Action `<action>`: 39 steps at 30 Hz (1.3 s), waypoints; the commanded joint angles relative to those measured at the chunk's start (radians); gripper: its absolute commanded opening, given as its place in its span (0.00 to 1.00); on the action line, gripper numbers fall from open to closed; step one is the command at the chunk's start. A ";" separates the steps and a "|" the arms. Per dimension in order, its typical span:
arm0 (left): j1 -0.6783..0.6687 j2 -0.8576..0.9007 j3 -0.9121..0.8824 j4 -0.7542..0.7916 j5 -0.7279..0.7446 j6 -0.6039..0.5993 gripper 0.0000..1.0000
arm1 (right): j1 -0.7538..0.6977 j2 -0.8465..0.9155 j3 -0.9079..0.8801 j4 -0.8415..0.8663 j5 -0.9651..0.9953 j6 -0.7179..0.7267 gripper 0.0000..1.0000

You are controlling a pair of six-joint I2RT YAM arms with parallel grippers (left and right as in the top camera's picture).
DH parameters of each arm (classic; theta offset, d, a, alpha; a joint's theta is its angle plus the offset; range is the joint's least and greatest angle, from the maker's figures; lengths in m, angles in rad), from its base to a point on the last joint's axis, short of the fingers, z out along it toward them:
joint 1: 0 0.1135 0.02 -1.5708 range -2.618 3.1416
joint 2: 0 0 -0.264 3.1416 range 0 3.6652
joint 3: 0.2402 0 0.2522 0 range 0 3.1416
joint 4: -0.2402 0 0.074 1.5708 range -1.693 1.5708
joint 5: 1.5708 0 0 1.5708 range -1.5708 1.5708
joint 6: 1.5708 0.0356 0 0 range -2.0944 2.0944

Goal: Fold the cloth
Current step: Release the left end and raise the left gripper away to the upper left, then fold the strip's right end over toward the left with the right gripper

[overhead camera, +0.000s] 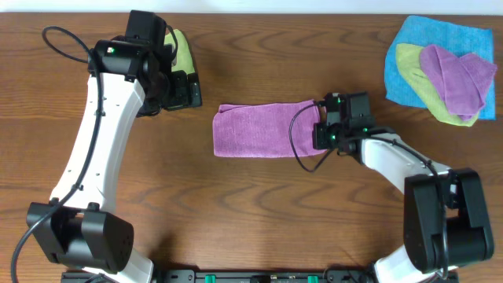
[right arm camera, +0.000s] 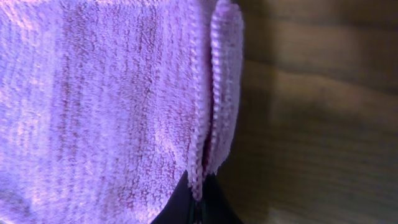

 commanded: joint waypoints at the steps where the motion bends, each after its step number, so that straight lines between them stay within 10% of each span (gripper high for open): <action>1: 0.002 -0.004 0.016 -0.007 -0.018 0.017 0.95 | 0.004 0.011 0.079 -0.045 0.019 0.001 0.01; 39: 0.002 -0.004 0.016 -0.015 -0.018 0.017 0.95 | 0.370 0.011 0.298 -0.240 0.167 0.229 0.01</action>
